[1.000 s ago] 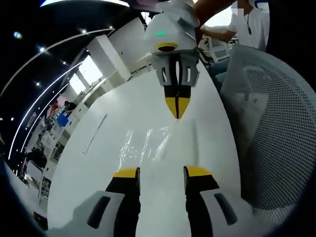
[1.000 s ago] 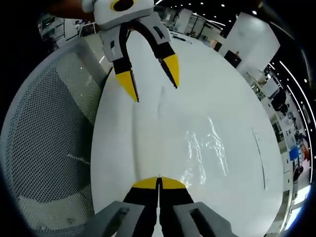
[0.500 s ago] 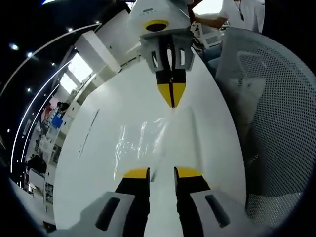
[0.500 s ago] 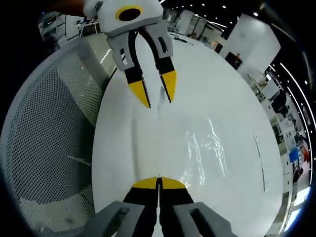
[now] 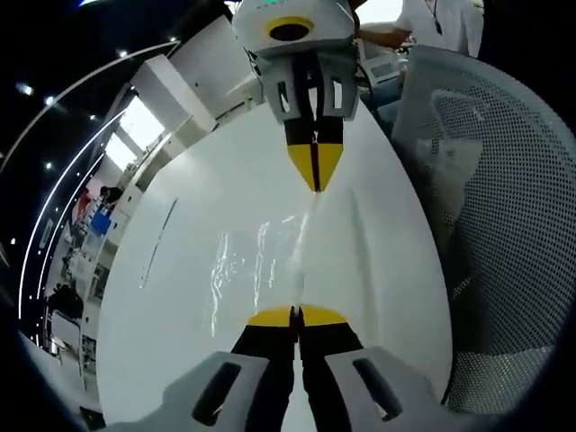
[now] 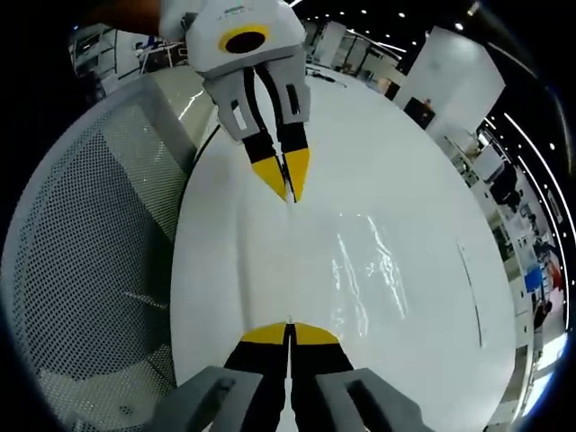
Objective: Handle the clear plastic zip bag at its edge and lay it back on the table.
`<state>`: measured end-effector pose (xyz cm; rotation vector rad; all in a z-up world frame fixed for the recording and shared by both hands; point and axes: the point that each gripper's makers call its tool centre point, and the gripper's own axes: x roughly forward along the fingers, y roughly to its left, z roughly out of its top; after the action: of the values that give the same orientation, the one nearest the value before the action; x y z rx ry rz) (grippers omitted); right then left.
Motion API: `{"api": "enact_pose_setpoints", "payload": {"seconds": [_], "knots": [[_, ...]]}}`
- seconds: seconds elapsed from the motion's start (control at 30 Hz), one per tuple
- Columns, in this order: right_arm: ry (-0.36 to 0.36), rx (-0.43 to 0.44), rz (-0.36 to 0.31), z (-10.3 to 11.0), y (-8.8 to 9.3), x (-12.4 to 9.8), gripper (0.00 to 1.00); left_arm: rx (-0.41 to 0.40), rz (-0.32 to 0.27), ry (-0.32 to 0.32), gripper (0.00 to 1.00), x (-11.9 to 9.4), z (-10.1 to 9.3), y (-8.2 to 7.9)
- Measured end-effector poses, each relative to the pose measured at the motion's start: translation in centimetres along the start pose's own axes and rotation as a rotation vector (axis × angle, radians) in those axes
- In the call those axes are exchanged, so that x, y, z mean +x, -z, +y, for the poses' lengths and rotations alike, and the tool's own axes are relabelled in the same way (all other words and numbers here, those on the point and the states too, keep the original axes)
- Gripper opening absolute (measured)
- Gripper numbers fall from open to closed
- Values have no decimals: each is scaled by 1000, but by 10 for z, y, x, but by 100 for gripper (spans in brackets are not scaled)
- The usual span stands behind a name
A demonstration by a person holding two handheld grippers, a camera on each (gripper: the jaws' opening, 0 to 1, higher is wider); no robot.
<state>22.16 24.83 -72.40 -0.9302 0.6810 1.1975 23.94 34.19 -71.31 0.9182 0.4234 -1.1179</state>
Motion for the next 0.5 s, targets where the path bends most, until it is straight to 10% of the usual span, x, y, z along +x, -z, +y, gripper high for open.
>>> {"api": "enact_pose_setpoints", "payload": {"seconds": [0.5], "knots": [[106, -94, -117, -7, -29, -3, 8, -2, -35, -9, 0, -7, 3, -4]]}}
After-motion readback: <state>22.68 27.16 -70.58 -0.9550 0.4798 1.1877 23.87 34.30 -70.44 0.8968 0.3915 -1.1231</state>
